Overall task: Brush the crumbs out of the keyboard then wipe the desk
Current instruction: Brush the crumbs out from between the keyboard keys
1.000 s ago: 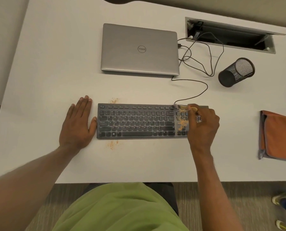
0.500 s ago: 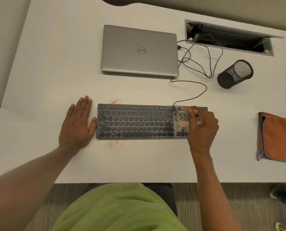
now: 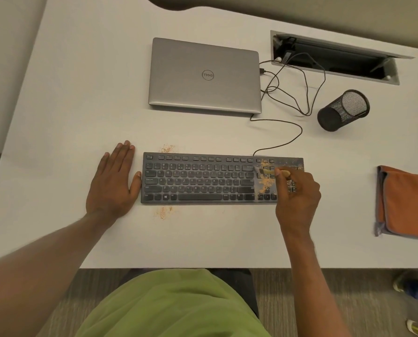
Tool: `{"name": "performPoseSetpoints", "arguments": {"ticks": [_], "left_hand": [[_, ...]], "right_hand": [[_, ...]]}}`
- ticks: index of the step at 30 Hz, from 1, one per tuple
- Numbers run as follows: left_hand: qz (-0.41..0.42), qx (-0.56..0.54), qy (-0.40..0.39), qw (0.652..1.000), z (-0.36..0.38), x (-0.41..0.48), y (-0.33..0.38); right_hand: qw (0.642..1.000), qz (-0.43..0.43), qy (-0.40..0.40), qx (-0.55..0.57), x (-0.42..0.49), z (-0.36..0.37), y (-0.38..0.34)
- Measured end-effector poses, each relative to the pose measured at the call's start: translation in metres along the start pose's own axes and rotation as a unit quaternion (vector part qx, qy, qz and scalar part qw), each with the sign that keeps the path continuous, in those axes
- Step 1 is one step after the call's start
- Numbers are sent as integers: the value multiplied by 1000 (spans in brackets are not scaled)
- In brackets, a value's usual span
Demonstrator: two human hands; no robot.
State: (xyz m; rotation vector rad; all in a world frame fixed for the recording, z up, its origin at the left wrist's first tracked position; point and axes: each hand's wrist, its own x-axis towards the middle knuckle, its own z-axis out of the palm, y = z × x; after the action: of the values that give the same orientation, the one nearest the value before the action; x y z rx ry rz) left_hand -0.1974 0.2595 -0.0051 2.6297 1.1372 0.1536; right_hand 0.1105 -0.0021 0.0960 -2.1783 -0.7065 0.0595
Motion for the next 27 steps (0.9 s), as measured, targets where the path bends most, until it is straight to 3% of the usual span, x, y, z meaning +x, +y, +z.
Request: {"name": "performPoseSetpoints", "arguments": {"ticks": [3,9,17,27], "left_hand": [[-1,-2,2,1000,0,0,0],[-2,2,0,1000,0,0,0],[-2,-1,6,1000,0,0,1],[-4,-2,2,1000,0,0,1]], "right_hand": [[1000,-4,-13,-15,-1,-6,4],[997,19,72,-1,21,-4,-2],[999,32,38,-1,18,4,13],[997,42,64,13,24,7,2]]}}
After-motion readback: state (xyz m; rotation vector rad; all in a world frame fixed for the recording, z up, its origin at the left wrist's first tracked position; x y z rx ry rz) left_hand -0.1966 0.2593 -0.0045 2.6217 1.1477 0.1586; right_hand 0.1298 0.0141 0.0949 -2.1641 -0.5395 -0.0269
